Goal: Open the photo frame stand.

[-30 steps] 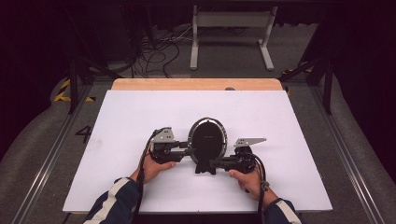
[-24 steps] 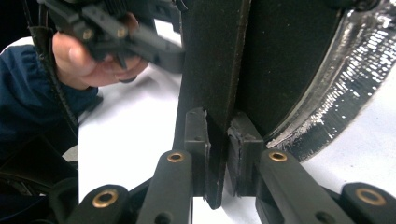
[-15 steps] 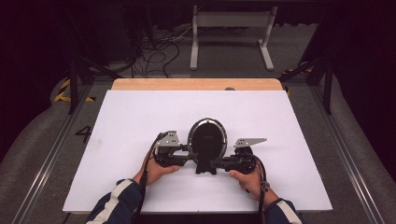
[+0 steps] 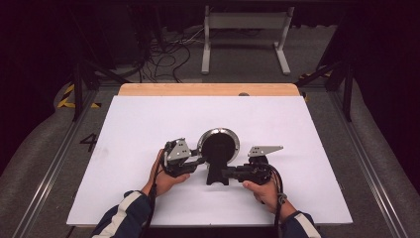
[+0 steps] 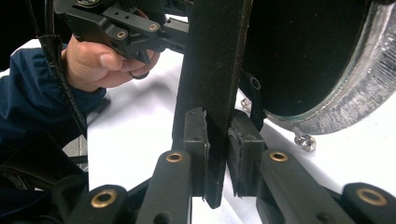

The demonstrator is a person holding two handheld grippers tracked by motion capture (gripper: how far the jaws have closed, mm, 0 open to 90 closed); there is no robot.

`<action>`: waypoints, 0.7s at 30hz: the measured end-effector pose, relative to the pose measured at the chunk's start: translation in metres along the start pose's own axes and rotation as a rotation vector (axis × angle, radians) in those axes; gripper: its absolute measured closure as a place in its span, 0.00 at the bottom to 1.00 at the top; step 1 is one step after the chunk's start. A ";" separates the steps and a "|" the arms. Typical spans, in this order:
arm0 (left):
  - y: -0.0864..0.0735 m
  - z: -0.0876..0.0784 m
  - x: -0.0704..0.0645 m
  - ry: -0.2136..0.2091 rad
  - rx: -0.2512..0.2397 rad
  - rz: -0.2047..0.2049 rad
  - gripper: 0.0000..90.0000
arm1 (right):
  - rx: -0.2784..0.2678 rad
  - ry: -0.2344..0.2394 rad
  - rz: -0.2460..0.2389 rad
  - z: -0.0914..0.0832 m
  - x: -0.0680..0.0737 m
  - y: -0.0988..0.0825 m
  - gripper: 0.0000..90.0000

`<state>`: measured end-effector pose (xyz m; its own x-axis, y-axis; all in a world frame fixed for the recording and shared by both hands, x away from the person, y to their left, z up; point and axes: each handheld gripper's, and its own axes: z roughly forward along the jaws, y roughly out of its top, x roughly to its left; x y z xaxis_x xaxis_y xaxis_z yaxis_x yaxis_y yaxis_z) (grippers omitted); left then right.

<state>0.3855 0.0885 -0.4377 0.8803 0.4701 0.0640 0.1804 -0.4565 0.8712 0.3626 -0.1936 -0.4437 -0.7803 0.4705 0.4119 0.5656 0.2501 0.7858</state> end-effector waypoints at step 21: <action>-0.003 0.001 0.003 0.109 0.000 0.062 0.79 | 0.033 -0.022 -0.023 0.006 0.004 -0.001 0.88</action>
<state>0.3875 0.0906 -0.4403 0.8366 0.5207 0.1703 0.1273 -0.4871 0.8640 0.3610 -0.1864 -0.4455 -0.7874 0.4830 0.3830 0.5561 0.2887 0.7793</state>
